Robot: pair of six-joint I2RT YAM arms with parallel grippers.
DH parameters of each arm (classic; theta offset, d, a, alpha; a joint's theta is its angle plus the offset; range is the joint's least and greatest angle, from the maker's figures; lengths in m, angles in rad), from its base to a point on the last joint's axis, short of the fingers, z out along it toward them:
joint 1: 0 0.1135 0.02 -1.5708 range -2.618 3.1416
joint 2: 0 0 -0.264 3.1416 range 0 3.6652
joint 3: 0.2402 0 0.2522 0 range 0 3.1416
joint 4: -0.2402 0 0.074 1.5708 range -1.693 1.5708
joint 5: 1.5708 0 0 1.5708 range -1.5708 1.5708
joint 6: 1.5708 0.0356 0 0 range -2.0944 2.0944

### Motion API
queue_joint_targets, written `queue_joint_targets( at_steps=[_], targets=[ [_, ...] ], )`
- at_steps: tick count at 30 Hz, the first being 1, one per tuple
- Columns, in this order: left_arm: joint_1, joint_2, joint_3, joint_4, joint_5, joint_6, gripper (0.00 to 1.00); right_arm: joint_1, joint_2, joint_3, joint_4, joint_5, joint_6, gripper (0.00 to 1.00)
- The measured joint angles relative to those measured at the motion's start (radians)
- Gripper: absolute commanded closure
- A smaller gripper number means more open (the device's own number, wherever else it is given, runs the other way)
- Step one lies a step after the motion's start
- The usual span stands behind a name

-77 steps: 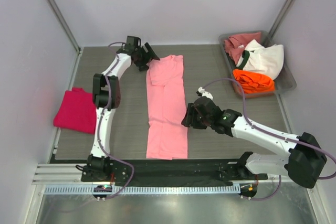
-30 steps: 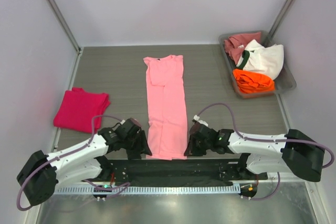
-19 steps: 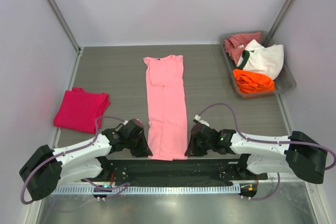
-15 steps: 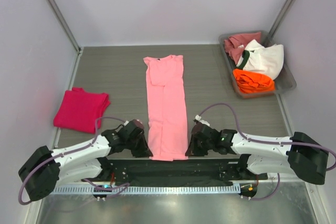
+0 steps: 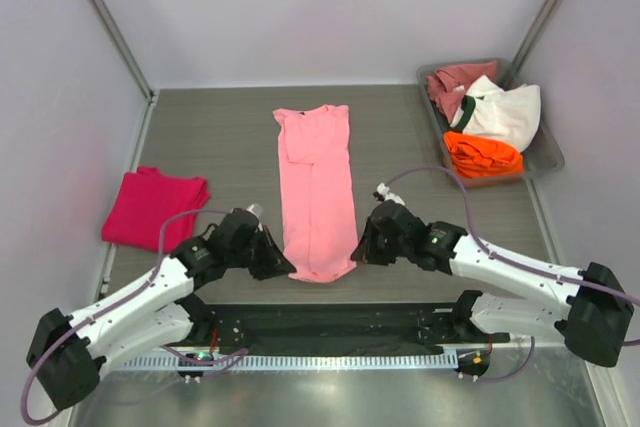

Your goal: Fold and stack the t-shirts

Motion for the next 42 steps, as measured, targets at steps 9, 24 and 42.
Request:
queue_joint_targets(
  at_steps=[9,24,42],
  targets=[
    [0.227,0.187,0.132,0.007,0.056,0.101,1.00,-0.188,0.163,0.141,-0.036,-0.043,-0.172,0.99],
    [0.433,0.545,0.412,0.069,0.086,0.259,1.00,-0.402,0.513,0.452,-0.030,-0.113,-0.369,0.99],
    [0.505,0.887,0.603,0.206,0.143,0.301,1.00,-0.476,0.806,0.717,-0.025,-0.109,-0.452,0.99]
  ],
)
